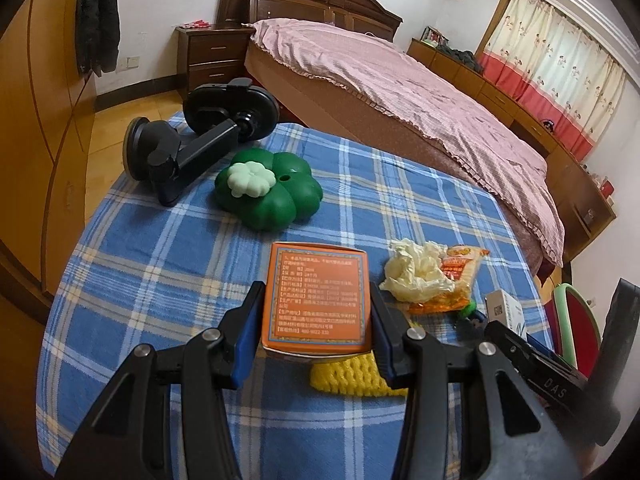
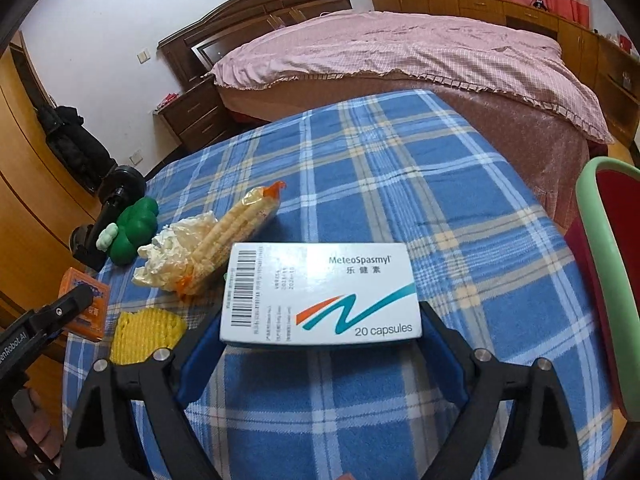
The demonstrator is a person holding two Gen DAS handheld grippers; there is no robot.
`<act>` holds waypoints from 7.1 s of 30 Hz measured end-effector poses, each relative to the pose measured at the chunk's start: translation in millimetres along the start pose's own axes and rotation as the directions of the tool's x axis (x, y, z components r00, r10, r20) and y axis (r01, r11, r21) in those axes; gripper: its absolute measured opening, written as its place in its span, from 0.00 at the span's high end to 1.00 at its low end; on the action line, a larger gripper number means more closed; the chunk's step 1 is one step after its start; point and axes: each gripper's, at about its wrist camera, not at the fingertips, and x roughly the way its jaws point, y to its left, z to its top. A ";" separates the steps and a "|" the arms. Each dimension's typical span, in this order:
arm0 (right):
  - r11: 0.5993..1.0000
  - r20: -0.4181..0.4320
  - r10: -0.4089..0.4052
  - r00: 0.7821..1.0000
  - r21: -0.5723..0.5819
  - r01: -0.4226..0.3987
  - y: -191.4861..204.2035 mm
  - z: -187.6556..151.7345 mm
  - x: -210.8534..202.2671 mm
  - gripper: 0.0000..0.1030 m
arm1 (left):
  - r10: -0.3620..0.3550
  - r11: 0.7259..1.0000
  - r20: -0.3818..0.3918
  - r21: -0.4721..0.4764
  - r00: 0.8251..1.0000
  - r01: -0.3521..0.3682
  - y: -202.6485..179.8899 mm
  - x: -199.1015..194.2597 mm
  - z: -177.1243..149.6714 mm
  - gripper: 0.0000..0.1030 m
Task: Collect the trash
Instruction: 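Grasp the white medicine box with the right tool while the left tool holds the orange box, then carry the orange box and medicine box over the red bin, then open the right tool then the left tool to drop both boxes, then move both tools back toward the table items, then grasp the yellow foam fruit net with the left tool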
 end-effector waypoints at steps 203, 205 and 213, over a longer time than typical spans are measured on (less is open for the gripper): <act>0.996 0.097 -0.076 0.992 0.059 0.071 -42.7 -30.1 -90.0 0.06 | -0.002 0.996 -0.125 0.085 0.992 0.012 -34.5 28.5 -30.5 0.79; 0.997 0.089 -0.070 0.994 0.045 0.066 -37.6 -27.6 -84.5 0.06 | -0.026 0.997 -0.122 0.075 0.992 0.035 -33.2 25.8 -29.9 0.89; 0.999 0.059 -0.036 0.998 -0.032 0.038 -6.9 -13.6 -56.0 0.07 | -0.077 0.995 -0.079 0.054 0.994 0.081 -27.7 10.6 -20.5 0.89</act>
